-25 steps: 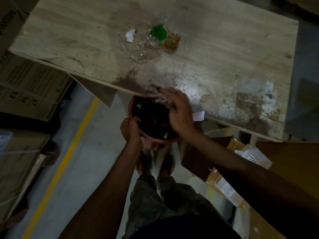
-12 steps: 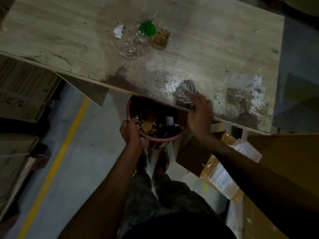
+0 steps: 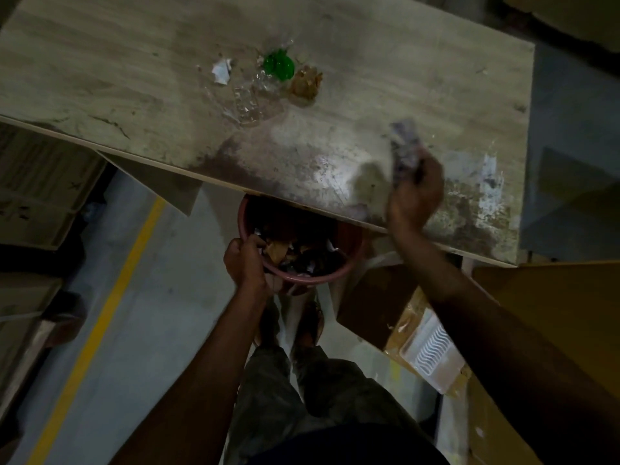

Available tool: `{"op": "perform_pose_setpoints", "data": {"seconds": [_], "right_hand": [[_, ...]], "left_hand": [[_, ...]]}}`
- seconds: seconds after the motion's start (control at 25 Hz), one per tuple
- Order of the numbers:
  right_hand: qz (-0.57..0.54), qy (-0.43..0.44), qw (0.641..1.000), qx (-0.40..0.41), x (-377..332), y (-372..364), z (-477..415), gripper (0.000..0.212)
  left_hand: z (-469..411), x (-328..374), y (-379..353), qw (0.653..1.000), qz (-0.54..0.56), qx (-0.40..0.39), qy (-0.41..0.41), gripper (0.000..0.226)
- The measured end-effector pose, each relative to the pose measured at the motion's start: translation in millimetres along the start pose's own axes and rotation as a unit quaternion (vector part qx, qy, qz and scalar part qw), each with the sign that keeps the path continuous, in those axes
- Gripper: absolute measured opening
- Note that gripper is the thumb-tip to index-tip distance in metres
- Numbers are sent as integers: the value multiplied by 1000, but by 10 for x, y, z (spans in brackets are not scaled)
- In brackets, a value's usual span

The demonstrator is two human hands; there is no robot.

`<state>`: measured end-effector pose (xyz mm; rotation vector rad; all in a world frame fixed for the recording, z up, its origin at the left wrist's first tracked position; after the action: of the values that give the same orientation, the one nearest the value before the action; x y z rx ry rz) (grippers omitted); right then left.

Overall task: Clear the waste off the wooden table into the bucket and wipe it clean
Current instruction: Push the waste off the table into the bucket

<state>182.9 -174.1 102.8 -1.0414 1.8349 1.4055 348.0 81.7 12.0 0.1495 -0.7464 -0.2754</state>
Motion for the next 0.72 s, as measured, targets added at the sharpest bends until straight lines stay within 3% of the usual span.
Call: {"op": "perform_pose_setpoints", "data": {"seconds": [0.08,0.12,0.2,0.36,0.44,0.52,0.6,0.72], "right_hand": [[111,-51,992,32,360,131,-550,41],[176,-63,982,-7,595,136,-772,49],[240,0,962,-131,758,-41,-1000,55],[89,93,966,-223,78,-546,-345,32],[62,133,950,-277,-168,-714,480,52],[45,84,934,-344,-232,-736,1234,66],[-5,50,949,-312,-436,-754,1520,61],[-80,8,986,-149,-689,-847,1013,29]], "left_hand": [[29,17,-23,1000,2,-6,-3,28],[42,20,-31,1000,-1,-6,-1,25],[30,32,-29,1000,-8,-3,-1,18],[-132,60,7,1000,1,-10,-8,30],[-199,96,60,1000,3,-8,2,32],[-265,144,136,1000,17,-3,13,34],[-363,231,236,999,32,13,14,35],[-525,286,333,999,44,29,14,33]]}}
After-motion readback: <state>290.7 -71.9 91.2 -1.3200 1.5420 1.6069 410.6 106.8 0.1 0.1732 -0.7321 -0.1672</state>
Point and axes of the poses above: each hand's wrist, its own z-axis away from the middle knuckle, its own y-axis out of the back of the hand, x = y × z, the point moved 5 cm from there along -z, towards the middle knuckle, and after that the axes turned 6 degrees about y, right-handed, at the moved point
